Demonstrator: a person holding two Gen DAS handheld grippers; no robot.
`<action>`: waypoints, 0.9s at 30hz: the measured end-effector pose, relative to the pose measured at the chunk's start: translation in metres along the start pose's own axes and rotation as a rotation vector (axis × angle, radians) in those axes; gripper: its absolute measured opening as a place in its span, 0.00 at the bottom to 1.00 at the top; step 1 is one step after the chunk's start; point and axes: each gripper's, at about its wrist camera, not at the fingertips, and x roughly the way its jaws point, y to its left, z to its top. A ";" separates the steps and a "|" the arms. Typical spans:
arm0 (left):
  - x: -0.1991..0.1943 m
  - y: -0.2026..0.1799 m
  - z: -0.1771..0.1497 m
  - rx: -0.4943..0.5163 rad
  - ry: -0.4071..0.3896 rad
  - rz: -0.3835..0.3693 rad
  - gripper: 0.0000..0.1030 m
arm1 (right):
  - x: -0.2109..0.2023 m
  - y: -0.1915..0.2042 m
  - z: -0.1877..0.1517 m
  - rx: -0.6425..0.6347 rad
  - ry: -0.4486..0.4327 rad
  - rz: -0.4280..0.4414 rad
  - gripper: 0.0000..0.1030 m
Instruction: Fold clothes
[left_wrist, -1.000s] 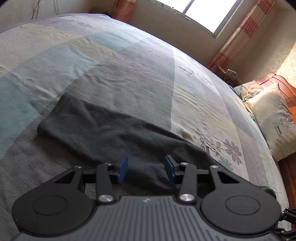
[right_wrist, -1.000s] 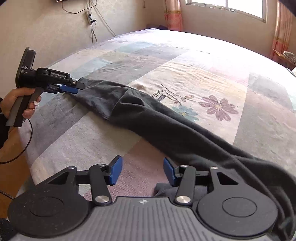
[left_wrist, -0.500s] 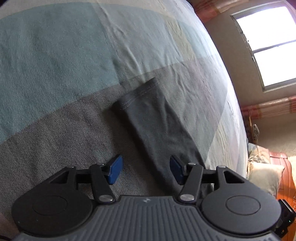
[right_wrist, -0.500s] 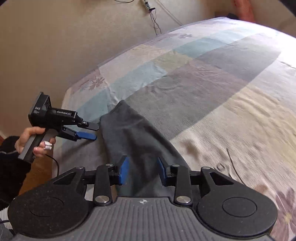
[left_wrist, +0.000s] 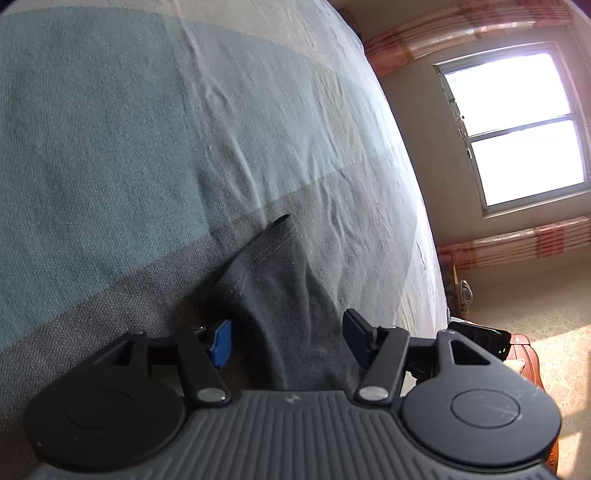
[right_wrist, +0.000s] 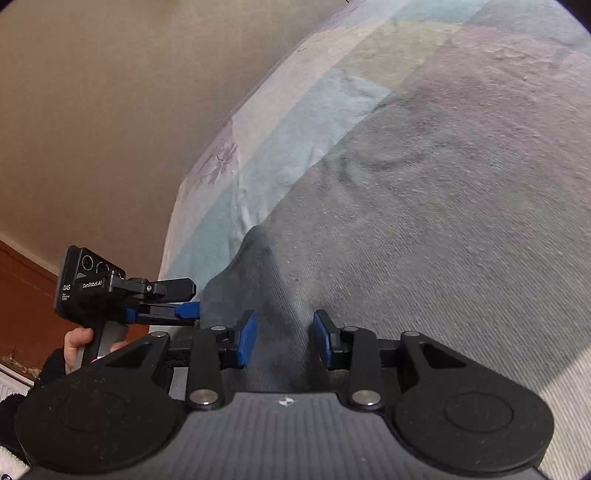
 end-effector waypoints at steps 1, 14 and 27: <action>0.001 -0.001 0.000 0.007 -0.001 -0.006 0.62 | 0.006 0.003 0.003 -0.001 0.005 0.008 0.38; 0.009 -0.050 0.002 0.287 -0.069 0.081 0.02 | 0.000 0.068 0.000 -0.294 -0.056 -0.299 0.03; 0.061 -0.090 0.037 0.456 -0.088 0.338 0.12 | -0.044 0.030 0.043 -0.163 -0.279 -0.554 0.11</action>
